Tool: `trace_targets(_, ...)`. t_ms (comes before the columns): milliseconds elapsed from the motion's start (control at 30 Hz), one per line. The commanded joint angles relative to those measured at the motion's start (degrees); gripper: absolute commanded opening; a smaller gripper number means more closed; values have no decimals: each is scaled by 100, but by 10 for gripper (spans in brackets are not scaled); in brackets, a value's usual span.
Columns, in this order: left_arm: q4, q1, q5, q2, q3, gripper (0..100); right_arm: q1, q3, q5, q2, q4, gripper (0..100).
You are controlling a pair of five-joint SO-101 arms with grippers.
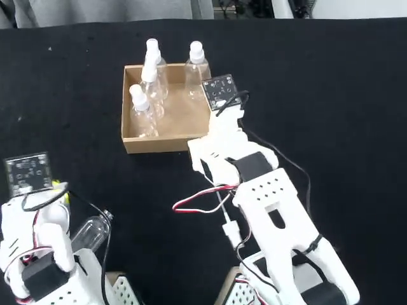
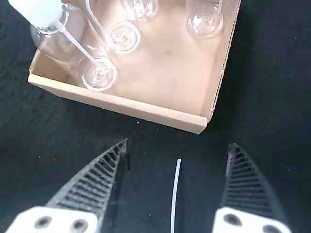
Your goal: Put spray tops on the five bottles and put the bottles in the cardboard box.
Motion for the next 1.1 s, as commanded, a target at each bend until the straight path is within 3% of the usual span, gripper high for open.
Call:
trace_targets(0, 369, -31, -510, 62, -356, 216, -105, 57, 62, -312, -9, 263)
trace_targets(267, 932, -13, -1495, 457, -462, 232, -105, 75, 62, -312, -18, 263)
trace_targets(633, 2453, -13, -2699, 3103, -2325, 272, -105, 84, 62, -303, -18, 263)
trace_targets(1067, 2549, -40, -3868, 5029, -2475, 270, -105, 84, 62, -312, 18, 263)
